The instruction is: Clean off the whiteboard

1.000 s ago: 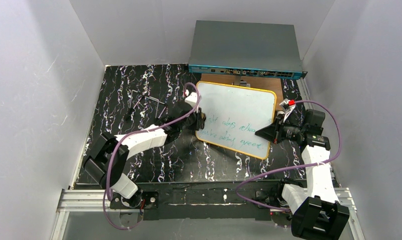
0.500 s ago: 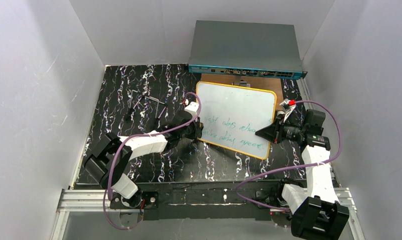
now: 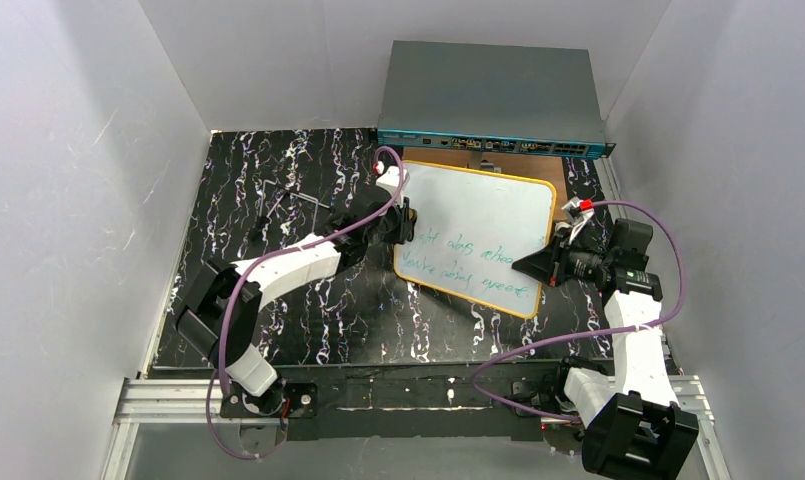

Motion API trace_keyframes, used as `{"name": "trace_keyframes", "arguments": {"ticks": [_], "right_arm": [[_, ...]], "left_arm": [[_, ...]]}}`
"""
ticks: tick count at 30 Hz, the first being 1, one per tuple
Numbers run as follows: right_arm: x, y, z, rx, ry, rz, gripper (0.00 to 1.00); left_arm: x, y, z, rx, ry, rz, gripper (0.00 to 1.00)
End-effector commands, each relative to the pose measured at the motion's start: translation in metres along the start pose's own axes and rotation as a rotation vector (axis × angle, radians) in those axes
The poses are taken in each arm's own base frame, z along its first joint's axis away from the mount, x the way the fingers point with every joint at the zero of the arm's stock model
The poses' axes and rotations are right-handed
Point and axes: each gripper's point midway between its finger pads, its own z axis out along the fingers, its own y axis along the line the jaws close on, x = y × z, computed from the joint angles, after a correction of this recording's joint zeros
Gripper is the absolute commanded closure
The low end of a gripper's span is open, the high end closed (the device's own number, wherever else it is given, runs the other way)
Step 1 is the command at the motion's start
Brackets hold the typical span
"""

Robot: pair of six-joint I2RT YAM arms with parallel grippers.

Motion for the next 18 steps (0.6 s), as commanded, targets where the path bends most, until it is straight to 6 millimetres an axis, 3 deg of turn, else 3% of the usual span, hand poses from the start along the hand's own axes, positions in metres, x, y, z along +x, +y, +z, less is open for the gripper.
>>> {"name": "trace_keyframes", "arguments": {"ticks": [1,5,8,10,13,16,18], "right_arm": [[-0.023,0.033,-0.003,-0.155,-0.05,-0.116,0.99],[-0.023,0.033,-0.003,-0.153,-0.05,-0.118,0.99],[-0.022,0.032,-0.003,-0.151,-0.049,-0.113,0.99],[-0.022,0.032,-0.003,-0.15,-0.049,-0.114,0.99],[-0.022,0.032,-0.003,-0.149,-0.049,-0.115,0.99],[-0.022,0.032,-0.003,-0.147,-0.049,-0.117,0.99],[-0.022,0.032,-0.003,-0.147,-0.049,-0.117,0.99]], "left_arm": [[0.036,-0.012,0.001,0.013,0.069,0.04,1.0],[0.043,-0.039,-0.001,0.051,0.07,0.082,1.0],[0.031,-0.041,-0.003,0.045,0.047,0.084,1.0],[0.021,-0.033,-0.005,0.011,0.036,0.107,1.0],[0.01,-0.005,-0.006,-0.057,0.028,0.071,1.0],[0.011,0.024,-0.005,-0.118,0.036,0.021,1.0],[0.015,0.029,-0.004,-0.119,0.046,0.012,1.0]]}}
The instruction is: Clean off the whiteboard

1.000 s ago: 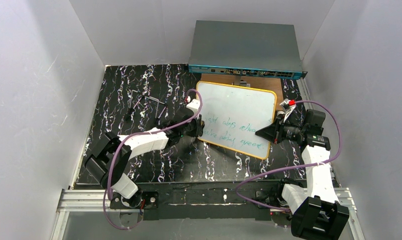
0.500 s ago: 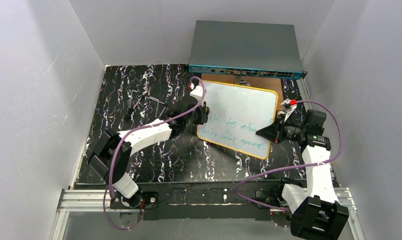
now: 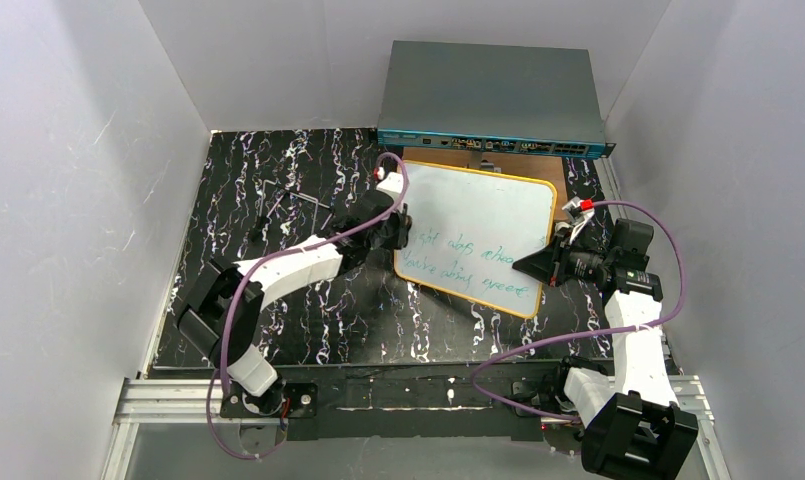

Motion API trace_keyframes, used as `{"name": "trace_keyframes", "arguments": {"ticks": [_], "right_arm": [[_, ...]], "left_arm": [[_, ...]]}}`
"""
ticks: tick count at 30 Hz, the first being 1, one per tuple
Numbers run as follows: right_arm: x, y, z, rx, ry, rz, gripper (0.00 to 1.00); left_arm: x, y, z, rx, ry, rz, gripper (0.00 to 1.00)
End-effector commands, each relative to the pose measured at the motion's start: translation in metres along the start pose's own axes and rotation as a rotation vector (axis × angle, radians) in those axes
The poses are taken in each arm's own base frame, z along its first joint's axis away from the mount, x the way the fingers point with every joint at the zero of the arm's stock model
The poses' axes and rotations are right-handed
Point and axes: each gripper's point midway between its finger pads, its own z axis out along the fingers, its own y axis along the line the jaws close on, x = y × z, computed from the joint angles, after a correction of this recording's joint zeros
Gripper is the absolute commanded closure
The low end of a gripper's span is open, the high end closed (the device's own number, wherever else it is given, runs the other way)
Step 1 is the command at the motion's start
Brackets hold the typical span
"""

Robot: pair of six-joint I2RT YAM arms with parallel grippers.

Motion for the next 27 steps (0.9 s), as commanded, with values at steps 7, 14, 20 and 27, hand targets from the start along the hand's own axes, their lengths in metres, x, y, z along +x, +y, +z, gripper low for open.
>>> {"name": "trace_keyframes", "arguments": {"ticks": [7,14,20,27], "right_arm": [[-0.022,0.034,-0.002,-0.159,-0.046,-0.126,0.99],[-0.021,0.032,-0.002,-0.155,-0.045,-0.125,0.99],[-0.021,0.032,-0.002,-0.155,-0.046,-0.124,0.99],[-0.022,0.033,-0.002,-0.156,-0.046,-0.128,0.99]], "left_arm": [[0.016,-0.014,-0.004,0.024,0.008,-0.004,1.0],[0.002,-0.049,-0.009,0.052,-0.045,0.028,1.0],[0.004,0.006,0.0,-0.081,-0.032,-0.09,1.0],[0.009,0.01,0.0,-0.059,-0.024,-0.113,1.0]]}}
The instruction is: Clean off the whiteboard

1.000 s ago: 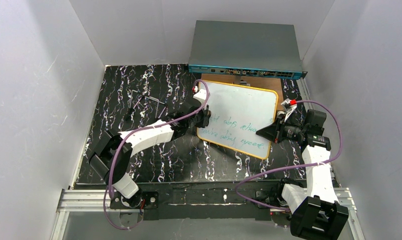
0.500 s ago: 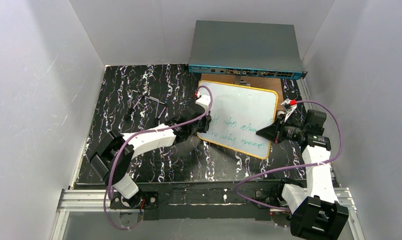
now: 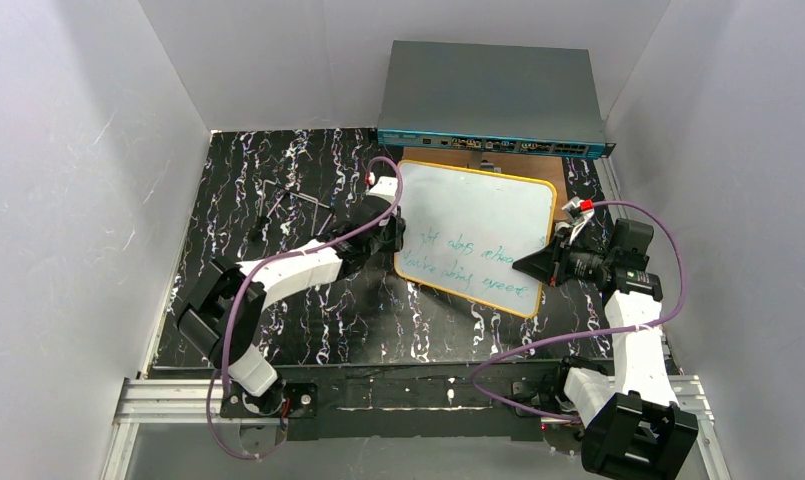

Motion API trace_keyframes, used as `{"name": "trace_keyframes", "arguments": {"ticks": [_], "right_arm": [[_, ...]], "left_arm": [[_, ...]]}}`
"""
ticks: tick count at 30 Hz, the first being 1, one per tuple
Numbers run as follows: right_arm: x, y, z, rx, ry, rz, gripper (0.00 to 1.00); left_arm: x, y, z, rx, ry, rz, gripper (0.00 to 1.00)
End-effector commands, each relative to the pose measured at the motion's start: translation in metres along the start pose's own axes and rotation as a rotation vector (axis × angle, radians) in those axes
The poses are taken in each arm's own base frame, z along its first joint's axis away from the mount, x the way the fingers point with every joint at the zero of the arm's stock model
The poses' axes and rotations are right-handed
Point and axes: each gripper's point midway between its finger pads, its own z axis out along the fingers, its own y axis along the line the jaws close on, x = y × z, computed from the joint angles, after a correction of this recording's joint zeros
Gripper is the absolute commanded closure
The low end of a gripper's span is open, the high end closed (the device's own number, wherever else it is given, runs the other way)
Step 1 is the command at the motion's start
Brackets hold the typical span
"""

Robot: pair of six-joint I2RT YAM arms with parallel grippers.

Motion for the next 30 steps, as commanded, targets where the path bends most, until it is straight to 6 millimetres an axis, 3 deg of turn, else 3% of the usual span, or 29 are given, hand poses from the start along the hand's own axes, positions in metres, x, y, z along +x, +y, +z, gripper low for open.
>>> {"name": "trace_keyframes", "arguments": {"ticks": [1,5,8,11,16,18,22,27,30], "right_arm": [[-0.022,0.033,-0.002,-0.151,-0.046,-0.11,0.99],[-0.022,0.032,-0.002,-0.151,-0.045,-0.106,0.99],[-0.021,0.032,-0.002,-0.15,-0.044,-0.105,0.99],[-0.021,0.032,-0.002,-0.148,-0.045,-0.108,0.99],[-0.022,0.033,-0.002,-0.151,-0.046,-0.11,0.99],[-0.022,0.033,-0.002,-0.153,-0.047,-0.113,0.99],[-0.022,0.033,-0.002,-0.152,-0.046,-0.111,0.99],[-0.022,0.032,-0.002,-0.151,-0.045,-0.108,0.99],[-0.021,0.032,-0.002,-0.151,-0.045,-0.106,0.99]], "left_arm": [[0.0,-0.019,-0.005,0.055,-0.026,-0.003,1.0],[0.009,-0.061,-0.012,0.113,-0.028,0.075,1.0],[0.009,-0.072,-0.012,0.121,-0.034,0.078,1.0],[0.006,-0.057,-0.009,0.066,-0.039,0.082,1.0],[0.0,-0.001,-0.004,-0.027,-0.03,-0.02,1.0],[-0.005,0.004,-0.006,-0.03,-0.037,-0.019,1.0],[-0.006,-0.017,-0.009,0.025,-0.045,-0.002,1.0],[0.001,-0.07,-0.018,0.101,-0.059,0.087,1.0],[-0.001,-0.075,-0.018,0.1,-0.068,0.089,1.0]]}}
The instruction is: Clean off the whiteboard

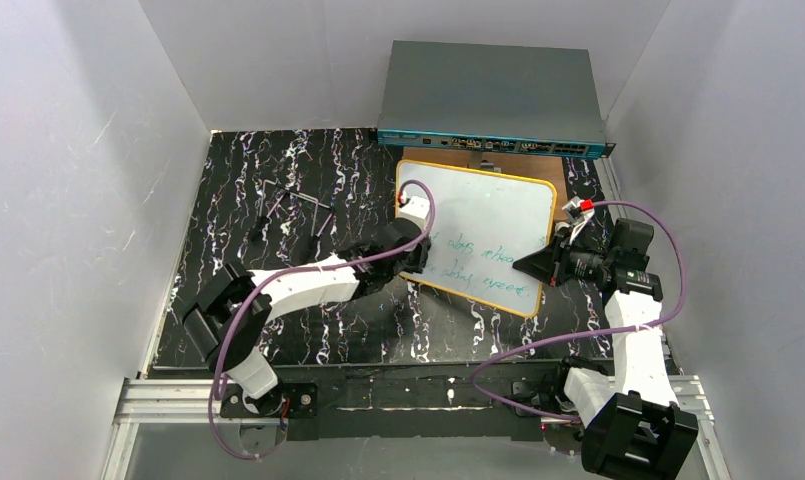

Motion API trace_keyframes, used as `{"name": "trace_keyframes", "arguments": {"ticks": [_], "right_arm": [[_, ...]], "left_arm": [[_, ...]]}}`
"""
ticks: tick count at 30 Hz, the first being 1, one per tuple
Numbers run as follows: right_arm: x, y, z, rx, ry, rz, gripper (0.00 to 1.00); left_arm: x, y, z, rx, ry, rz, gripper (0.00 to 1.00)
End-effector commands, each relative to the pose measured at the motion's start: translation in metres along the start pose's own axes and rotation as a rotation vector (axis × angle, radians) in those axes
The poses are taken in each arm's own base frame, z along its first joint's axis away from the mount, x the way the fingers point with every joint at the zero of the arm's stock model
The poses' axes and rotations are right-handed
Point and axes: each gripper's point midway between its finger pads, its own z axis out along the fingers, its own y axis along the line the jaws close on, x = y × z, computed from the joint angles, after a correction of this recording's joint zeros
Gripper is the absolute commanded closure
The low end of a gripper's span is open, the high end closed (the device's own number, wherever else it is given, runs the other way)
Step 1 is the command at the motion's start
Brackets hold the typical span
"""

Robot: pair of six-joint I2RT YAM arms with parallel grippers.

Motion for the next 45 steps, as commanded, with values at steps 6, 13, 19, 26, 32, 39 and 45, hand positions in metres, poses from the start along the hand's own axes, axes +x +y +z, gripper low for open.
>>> {"name": "trace_keyframes", "arguments": {"ticks": [6,13,19,26,32,39,45], "right_arm": [[-0.021,0.033,-0.002,-0.152,-0.044,-0.1,0.99],[-0.022,0.033,-0.002,-0.153,-0.044,-0.102,0.99],[-0.021,0.032,-0.002,-0.149,-0.043,-0.101,0.99],[-0.022,0.033,-0.002,-0.153,-0.045,-0.106,0.99],[-0.022,0.033,-0.002,-0.151,-0.044,-0.106,0.99],[-0.022,0.034,-0.002,-0.152,-0.045,-0.105,0.99],[-0.022,0.034,-0.002,-0.154,-0.046,-0.109,0.99]], "left_arm": [[-0.037,0.035,0.006,-0.056,-0.057,-0.077,1.0],[-0.043,0.002,-0.002,0.01,-0.072,-0.012,1.0],[-0.031,-0.027,-0.001,0.037,-0.062,0.033,1.0],[-0.037,0.035,0.001,-0.037,-0.054,-0.091,1.0],[-0.037,-0.01,-0.003,0.036,-0.059,-0.017,1.0],[-0.039,0.015,0.006,0.005,-0.044,-0.063,1.0],[-0.048,0.021,0.001,0.019,-0.052,-0.07,1.0]]}}
